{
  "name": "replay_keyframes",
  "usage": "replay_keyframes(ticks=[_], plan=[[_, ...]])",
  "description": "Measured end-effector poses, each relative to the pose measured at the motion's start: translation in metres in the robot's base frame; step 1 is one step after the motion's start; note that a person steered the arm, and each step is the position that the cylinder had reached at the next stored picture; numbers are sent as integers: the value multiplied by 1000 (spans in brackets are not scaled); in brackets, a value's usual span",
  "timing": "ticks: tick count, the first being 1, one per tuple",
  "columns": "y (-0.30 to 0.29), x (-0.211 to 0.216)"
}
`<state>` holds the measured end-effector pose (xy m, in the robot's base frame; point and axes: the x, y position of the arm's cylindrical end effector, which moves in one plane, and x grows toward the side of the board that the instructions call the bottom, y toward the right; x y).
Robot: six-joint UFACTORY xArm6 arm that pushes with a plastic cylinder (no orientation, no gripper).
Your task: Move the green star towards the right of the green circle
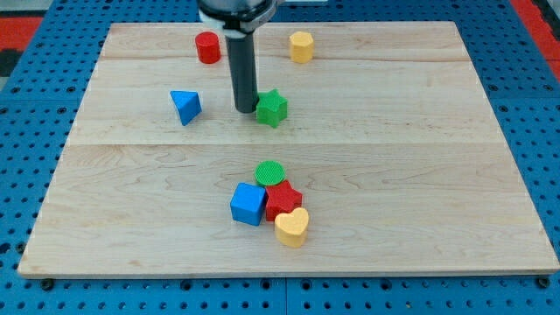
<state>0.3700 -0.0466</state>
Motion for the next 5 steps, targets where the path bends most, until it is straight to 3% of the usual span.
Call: replay_keyframes(ticks=[1,2,3,4,5], plan=[[31,1],[50,-26],[74,27],[52,84],[90,42]])
